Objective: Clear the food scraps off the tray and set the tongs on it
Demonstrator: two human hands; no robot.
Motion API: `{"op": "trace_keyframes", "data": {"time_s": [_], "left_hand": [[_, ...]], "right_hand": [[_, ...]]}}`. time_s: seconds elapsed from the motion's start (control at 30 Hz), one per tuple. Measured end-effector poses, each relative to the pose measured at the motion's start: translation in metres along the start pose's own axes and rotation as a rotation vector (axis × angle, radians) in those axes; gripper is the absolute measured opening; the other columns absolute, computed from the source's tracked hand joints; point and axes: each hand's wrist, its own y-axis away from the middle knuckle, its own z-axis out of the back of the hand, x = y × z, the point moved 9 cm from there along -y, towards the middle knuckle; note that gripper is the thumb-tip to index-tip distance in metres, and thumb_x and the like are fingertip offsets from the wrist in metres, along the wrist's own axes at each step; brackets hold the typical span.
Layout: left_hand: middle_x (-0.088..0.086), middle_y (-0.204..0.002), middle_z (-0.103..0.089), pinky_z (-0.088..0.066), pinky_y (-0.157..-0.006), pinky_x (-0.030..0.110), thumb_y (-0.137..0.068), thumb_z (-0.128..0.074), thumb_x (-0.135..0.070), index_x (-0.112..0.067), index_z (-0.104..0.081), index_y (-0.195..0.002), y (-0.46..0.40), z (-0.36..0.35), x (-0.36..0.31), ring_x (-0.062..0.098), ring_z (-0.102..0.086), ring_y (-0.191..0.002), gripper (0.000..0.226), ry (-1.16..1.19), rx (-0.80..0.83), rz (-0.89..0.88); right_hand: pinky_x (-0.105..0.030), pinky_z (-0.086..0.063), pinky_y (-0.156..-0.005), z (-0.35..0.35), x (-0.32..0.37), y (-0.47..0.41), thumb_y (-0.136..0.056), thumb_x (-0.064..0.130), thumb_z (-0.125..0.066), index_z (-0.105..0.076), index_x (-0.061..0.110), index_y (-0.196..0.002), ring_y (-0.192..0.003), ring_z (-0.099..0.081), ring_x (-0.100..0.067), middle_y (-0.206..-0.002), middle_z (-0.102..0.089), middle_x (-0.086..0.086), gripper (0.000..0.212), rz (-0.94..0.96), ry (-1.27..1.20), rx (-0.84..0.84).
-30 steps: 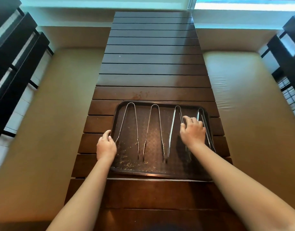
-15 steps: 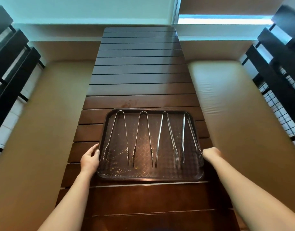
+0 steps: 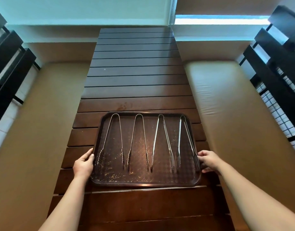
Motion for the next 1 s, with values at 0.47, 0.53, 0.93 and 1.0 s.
{"op": "trace_keyframes", "data": {"time_s": [0.47,0.53,0.93,1.0], "left_hand": [[0.008,-0.124,-0.062,-0.036,-0.107,0.031,-0.09,-0.058,-0.022,-0.021,-0.064,-0.12,-0.022,-0.017,-0.037,0.023,-0.054,-0.118,0.03,-0.06,-0.098,0.045],[0.007,-0.124,-0.062,-0.036,-0.106,0.03,-0.09,-0.059,-0.023,-0.021,-0.064,-0.12,-0.028,-0.02,-0.044,0.022,-0.054,-0.118,0.03,-0.063,-0.091,0.042],[0.007,-0.124,-0.062,-0.036,-0.102,0.023,-0.091,-0.057,-0.021,-0.018,-0.063,-0.122,-0.056,-0.035,-0.075,0.019,-0.054,-0.116,0.031,-0.08,-0.13,0.025],[0.007,-0.124,-0.062,-0.036,-0.1,0.023,-0.091,-0.057,-0.021,-0.018,-0.063,-0.121,-0.06,-0.037,-0.078,0.019,-0.055,-0.115,0.031,-0.083,-0.135,0.022]], "right_hand": [[-0.024,-0.044,-0.036,0.028,0.038,-0.05,-0.087,0.012,-0.063,-0.061,0.016,-0.093,-0.067,-0.054,-0.024,-0.081,-0.06,-0.01,0.007,0.123,0.016,-0.375],[-0.018,-0.037,-0.027,0.031,0.046,-0.056,-0.088,0.012,-0.062,-0.06,0.016,-0.091,-0.07,-0.054,-0.024,-0.082,-0.06,-0.01,0.006,0.143,0.015,-0.394],[-0.009,-0.04,-0.042,0.038,0.086,-0.089,-0.087,0.01,-0.062,-0.068,0.006,-0.1,-0.076,-0.055,-0.021,-0.083,-0.061,-0.006,0.015,0.23,-0.005,-0.448],[-0.01,-0.039,-0.041,0.038,0.09,-0.091,-0.087,0.01,-0.061,-0.068,0.006,-0.101,-0.077,-0.054,-0.021,-0.083,-0.061,-0.006,0.015,0.238,-0.013,-0.453]]}}
